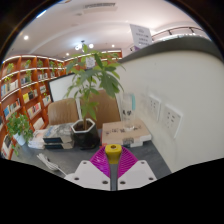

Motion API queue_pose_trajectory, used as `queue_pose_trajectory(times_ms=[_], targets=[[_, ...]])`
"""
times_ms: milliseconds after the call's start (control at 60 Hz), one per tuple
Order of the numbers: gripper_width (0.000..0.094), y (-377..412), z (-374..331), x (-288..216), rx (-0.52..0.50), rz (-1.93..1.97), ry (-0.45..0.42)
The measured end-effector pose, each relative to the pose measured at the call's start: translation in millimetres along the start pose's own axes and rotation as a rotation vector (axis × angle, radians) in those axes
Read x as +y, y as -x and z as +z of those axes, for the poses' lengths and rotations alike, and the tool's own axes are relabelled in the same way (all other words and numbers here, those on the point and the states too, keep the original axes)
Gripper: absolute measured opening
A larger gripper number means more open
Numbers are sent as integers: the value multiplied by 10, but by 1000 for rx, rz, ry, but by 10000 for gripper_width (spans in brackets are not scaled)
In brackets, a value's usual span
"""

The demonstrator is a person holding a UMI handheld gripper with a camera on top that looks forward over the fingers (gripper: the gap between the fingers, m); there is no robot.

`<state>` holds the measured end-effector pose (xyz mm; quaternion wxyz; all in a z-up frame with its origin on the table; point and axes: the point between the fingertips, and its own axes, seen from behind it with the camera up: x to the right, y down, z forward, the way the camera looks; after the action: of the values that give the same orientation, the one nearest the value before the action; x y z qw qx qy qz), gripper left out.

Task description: Unplug charger

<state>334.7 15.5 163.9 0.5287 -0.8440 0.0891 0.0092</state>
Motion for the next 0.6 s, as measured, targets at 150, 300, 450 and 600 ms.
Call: queue_pose_trajectory(times_ms=[150, 300, 450, 600], targets=[[59, -221, 269, 1047, 5, 43, 219], [86, -269, 411, 1515, -4, 11, 302], [183, -315, 498, 1620, 10, -24, 333], [410, -435, 504, 1506, 73, -55, 321]])
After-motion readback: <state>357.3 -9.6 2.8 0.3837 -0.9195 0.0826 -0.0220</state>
